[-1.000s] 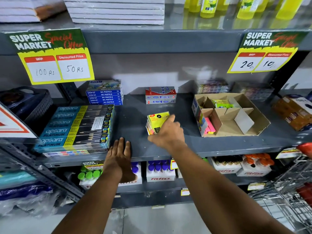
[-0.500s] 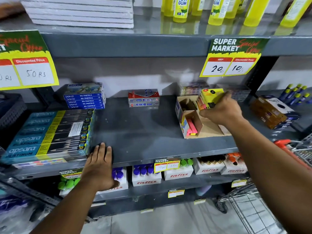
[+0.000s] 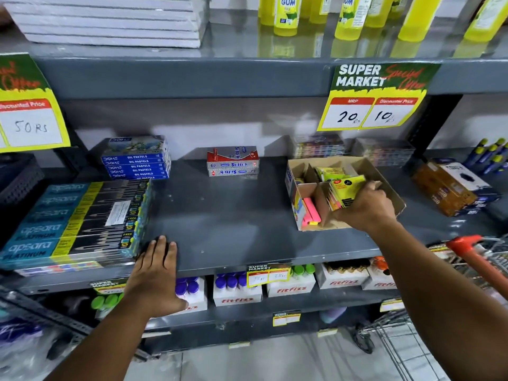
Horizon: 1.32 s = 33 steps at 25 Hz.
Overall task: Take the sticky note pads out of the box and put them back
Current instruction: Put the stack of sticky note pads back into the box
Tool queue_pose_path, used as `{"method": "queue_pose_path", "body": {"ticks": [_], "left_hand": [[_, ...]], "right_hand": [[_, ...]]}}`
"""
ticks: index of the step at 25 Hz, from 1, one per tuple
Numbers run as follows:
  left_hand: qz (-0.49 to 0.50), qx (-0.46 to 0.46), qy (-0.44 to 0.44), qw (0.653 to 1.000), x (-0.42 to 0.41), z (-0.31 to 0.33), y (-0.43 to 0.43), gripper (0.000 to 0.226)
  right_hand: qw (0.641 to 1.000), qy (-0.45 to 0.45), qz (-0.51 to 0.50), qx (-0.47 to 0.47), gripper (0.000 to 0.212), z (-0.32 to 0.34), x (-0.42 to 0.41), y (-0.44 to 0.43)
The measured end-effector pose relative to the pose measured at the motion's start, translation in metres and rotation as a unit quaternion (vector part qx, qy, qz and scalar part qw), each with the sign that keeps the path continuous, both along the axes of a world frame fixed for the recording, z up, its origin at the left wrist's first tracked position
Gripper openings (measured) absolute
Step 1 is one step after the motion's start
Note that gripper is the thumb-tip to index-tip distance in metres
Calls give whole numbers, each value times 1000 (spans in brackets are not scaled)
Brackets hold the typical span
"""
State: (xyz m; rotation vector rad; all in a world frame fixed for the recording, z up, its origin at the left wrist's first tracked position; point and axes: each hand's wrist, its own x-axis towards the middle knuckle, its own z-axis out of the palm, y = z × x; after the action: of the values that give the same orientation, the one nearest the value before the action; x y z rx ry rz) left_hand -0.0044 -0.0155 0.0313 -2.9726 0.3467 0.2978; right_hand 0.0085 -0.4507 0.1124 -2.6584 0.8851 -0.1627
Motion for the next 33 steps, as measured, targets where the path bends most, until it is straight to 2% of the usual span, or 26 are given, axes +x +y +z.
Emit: {"method": "queue_pose_path", "body": {"ticks": [4, 10, 13, 17, 19, 20, 21, 22, 24, 26, 28, 29, 31, 33], "left_hand": [[0, 8, 1, 1000, 0, 0, 0, 137], [1, 6, 0, 1000, -1, 2, -1, 137], [1, 8, -1, 1000, 0, 2, -1, 136], [-2, 10, -7, 1000, -1, 2, -2, 136], [-4, 16, -8, 1000, 0, 1, -2, 136], [-5, 20, -8, 1000, 0, 1, -1, 136], [-6, 23, -7, 1000, 1, -1, -1, 137], [-6, 24, -5, 1000, 2, -2, -1, 137], [-5, 20, 1, 1000, 3, -3, -1, 139], [0, 17, 0, 1000, 3, -3, 0, 140], [3, 13, 0, 1000, 4, -3, 1, 141], [4, 12, 4, 1000, 4, -3, 1, 141], [5, 18, 4, 1000, 3, -3, 0, 140], [5, 22, 4, 1000, 3, -2, -1, 140]], "right_hand": [[999, -6, 26, -21, 122, -16, 3, 4], [999, -12, 7, 45, 118, -48, 4, 7], [997, -58, 16, 46, 121, -60, 3, 5], [984, -159, 62, 55, 107, -70, -11, 8], [980, -195, 46, 21, 104, -72, -24, 17], [976, -215, 20, 25, 101, -74, -30, 25], [968, -240, -13, 72, 98, -74, -38, 36], [951, -263, -53, 154, 94, -77, -40, 48], [873, -307, -131, 355, 85, -79, -36, 68], [752, -371, -218, 499, 72, -66, -22, 77], [636, -389, -304, 593, 55, -47, -5, 72], [594, -390, -321, 626, 50, -39, 2, 67], [553, -389, -317, 666, 44, -28, 6, 61], [538, -388, -299, 686, 40, -22, 6, 62]]}}
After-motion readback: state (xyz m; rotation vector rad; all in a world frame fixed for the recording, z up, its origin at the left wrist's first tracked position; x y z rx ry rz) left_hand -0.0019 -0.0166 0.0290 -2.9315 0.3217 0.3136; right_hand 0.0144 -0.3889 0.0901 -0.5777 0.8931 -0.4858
